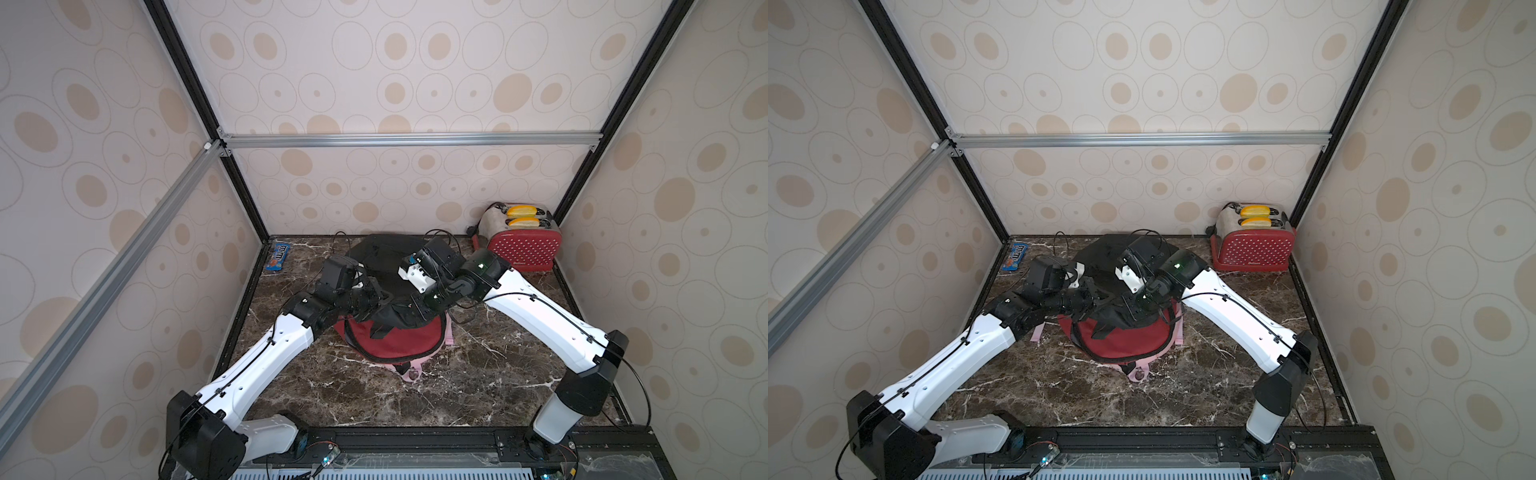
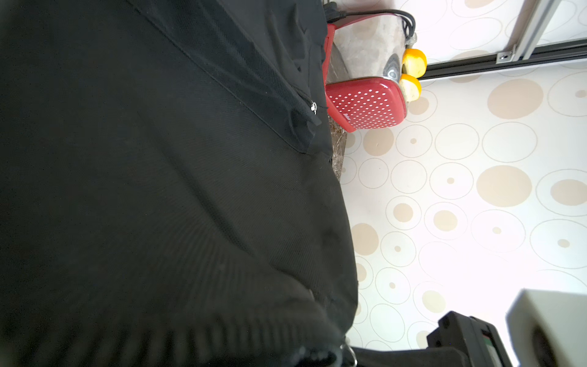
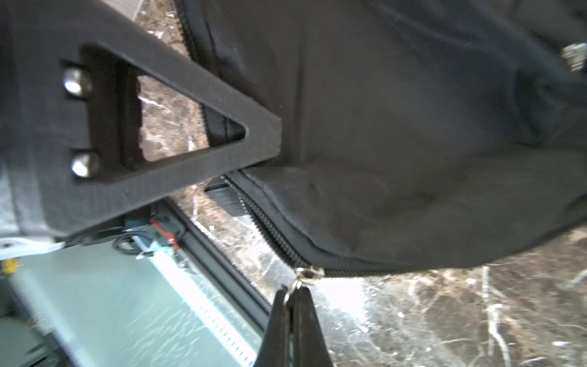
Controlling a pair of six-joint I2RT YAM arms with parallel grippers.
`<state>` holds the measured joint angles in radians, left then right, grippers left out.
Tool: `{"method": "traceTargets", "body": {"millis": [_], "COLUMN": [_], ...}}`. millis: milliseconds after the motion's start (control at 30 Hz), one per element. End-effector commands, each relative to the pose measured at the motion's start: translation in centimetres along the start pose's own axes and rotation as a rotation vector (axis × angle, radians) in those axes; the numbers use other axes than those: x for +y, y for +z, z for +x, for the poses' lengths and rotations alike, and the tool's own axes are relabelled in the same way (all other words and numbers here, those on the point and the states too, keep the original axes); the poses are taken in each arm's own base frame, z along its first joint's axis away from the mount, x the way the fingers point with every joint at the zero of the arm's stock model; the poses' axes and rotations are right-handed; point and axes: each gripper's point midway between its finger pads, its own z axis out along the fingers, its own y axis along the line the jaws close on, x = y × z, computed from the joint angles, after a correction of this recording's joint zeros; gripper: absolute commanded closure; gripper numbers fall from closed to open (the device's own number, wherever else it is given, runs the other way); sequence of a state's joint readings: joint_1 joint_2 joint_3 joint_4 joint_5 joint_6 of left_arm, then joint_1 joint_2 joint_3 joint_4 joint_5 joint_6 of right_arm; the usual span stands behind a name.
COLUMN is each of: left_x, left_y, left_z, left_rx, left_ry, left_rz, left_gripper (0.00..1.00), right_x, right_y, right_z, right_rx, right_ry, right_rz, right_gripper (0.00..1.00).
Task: Zip up the backpack
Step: Zip the zipper on the backpack.
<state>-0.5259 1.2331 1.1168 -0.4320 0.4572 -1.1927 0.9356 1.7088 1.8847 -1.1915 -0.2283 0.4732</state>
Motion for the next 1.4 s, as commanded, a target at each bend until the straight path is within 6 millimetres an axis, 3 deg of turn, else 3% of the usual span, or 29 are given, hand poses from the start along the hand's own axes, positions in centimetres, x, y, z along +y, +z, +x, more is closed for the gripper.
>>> {"method": "traceTargets", "body": {"millis": [0,333,733,900,967,1167,1367], "left_x": [-2.1,-2.1,-3.5,-3.0,-2.7,-1.1,1.9], "left_y": [-0.9,-1.1,-1.6,-1.0,-1.2,-1.7,-2.8], "left_z": [-0.2,-0.1,0.6,1.3,1.4,1.4,1.5], "left_rx": [-0.02,-0.021,0.01,0.05,0.048,0.046,0.067], "left_ry": [0.054,0.055,0.069,0.054,0.055,0.053,0.039], "left_rz": [0.066,0.069,0.154,0.161,0.144,0.056,-0.091], "left_gripper": [1.0,1.0,1.0,1.0,0.82,0.41,0.34], "right_x": [2.8,5.5,6.3,6.5,6.3,5.5,5.0], "right_y": [-0.3,-1.0,-1.1,-1.1,-1.5,-2.1,-1.9], "right_z": [1.6,-0.4,-2.0,-2.3,-2.1,-0.1,1.7], "right_rx": [0.12,0.199,0.245,0.244,0.238,0.252,0.274], "right_ry": [0.072,0.133,0.183,0.165,0.168,0.176,0.191], "right_rz": [-0.157,-0.314,-0.486,-0.534,-0.534,-0.518,-0.504], "right_gripper": [1.0,1.0,1.0,1.0,1.0,1.0,1.0]}}
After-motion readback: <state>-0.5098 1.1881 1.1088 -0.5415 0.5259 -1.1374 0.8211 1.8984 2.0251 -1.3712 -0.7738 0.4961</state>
